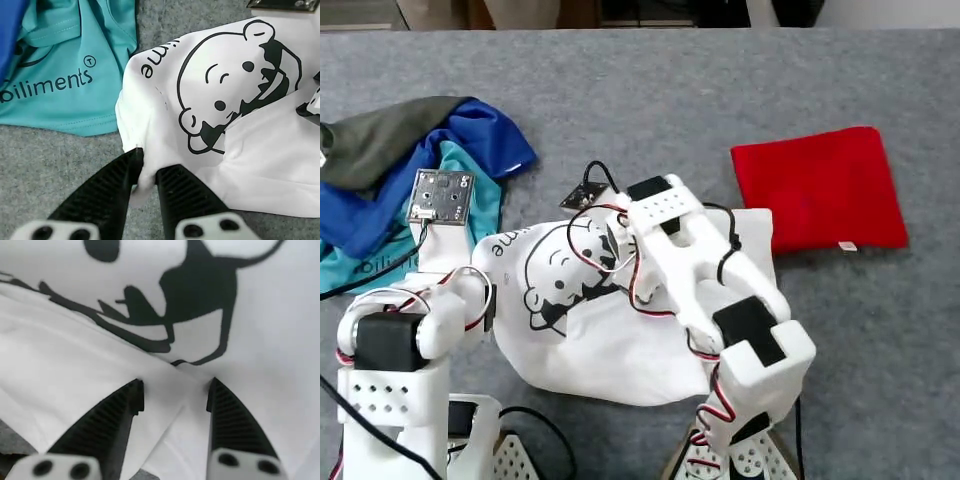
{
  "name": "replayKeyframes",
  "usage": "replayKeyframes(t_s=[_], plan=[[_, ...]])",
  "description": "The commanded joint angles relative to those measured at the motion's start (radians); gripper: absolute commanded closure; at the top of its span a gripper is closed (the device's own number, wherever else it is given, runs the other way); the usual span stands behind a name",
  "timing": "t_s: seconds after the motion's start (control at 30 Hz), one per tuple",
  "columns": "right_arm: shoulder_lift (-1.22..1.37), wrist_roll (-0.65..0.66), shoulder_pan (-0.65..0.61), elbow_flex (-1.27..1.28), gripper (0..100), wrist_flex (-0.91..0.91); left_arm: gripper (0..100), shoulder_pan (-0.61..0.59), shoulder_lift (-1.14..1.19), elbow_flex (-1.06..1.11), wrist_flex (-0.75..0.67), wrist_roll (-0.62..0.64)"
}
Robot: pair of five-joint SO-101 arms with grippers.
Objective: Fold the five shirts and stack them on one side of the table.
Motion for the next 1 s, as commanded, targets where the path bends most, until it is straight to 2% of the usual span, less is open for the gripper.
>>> replayKeyframes(t_s=[0.0,0.17,0.4,0.6,0.67,0.83,0.9,0.97], plan=[[-0.001,-0.009,0.021,-0.041,79.0,-0.011,98,0.000,-0.007,-0.011,-0.017,0.002],[-0.004,-0.009,0.021,-0.042,79.7,-0.011,98,0.000,-0.007,-0.011,-0.017,0.002],[-0.004,-0.029,0.021,-0.044,94.2,-0.012,98,0.000,-0.007,-0.011,-0.017,0.002],[-0.004,-0.028,0.021,-0.045,94.0,-0.012,98,0.000,-0.007,-0.011,-0.017,0.002],[-0.004,-0.028,0.024,-0.047,90.6,-0.018,98,0.000,-0.007,-0.011,-0.017,0.002],[-0.005,-0.020,0.048,-0.047,69.6,-0.025,98,0.000,-0.007,-0.011,-0.017,0.002],[-0.005,-0.020,0.048,-0.044,69.0,-0.018,98,0.000,-0.007,-0.011,-0.017,0.002],[-0.007,-0.023,0.045,-0.041,73.3,-0.017,98,0.000,-0.007,-0.011,-0.017,0.002]])
